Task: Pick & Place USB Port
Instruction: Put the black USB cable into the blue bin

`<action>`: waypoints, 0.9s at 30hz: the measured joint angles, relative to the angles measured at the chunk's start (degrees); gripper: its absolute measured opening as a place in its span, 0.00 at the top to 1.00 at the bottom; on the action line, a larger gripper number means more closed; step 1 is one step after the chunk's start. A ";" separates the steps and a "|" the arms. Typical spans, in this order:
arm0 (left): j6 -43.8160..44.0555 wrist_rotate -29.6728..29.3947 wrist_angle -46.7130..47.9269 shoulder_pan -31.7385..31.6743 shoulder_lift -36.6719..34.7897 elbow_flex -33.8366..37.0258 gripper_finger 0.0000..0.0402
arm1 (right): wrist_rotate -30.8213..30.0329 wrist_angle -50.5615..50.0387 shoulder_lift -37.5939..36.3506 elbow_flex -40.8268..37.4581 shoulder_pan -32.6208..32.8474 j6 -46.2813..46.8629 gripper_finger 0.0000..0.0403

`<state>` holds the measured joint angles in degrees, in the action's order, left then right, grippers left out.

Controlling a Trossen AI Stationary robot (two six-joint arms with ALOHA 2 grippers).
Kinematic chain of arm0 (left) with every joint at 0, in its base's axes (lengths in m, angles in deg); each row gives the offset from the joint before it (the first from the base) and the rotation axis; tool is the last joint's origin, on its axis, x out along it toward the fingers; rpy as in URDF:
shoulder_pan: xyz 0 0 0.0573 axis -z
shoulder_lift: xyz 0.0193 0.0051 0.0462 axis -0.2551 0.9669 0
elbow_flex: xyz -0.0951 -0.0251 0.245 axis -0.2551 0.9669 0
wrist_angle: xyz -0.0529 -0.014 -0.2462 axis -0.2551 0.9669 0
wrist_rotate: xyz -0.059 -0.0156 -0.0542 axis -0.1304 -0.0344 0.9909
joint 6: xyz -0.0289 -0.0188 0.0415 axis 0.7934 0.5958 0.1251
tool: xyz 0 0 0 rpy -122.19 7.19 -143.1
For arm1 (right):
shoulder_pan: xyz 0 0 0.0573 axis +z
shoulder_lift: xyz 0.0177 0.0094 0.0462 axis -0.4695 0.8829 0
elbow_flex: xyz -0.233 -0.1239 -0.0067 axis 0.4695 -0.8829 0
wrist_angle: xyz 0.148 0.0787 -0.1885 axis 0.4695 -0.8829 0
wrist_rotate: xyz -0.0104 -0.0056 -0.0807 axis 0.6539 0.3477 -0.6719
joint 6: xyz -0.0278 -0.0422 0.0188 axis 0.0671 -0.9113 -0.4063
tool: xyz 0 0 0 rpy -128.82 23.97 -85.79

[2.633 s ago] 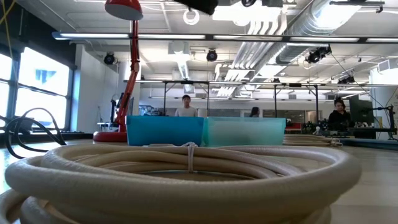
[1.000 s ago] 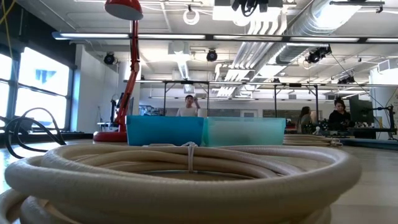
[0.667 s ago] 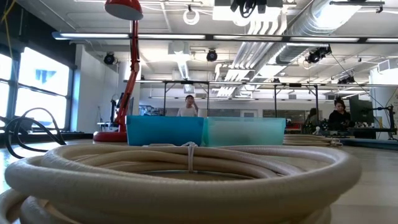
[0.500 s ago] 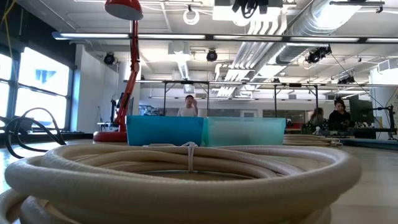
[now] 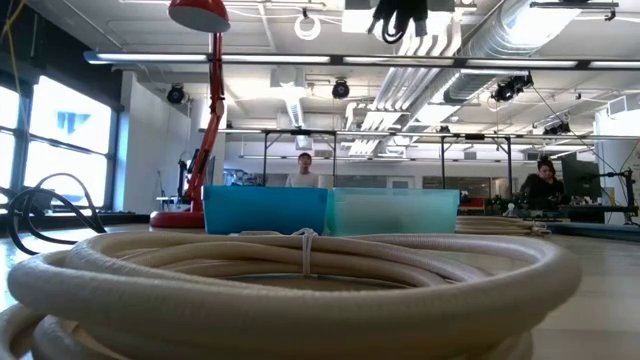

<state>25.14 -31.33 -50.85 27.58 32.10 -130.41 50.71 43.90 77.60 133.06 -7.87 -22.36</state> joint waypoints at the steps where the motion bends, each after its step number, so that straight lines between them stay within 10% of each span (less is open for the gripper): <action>1: 0.00 -0.48 0.34 0.01 0.00 0.00 0.91 | -0.38 0.00 0.00 0.00 0.19 0.63 0.77; 12: -0.42 -7.44 4.80 1.16 0.02 0.02 0.91 | -10.11 -4.00 -2.14 0.00 4.53 3.56 0.54; 27: 0.81 -16.70 12.39 1.22 0.02 0.02 0.91 | -20.17 -18.98 -12.56 0.00 8.58 17.15 0.52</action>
<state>25.95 -48.03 -38.46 28.80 32.12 -130.39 30.54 24.91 65.04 133.06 0.71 -5.21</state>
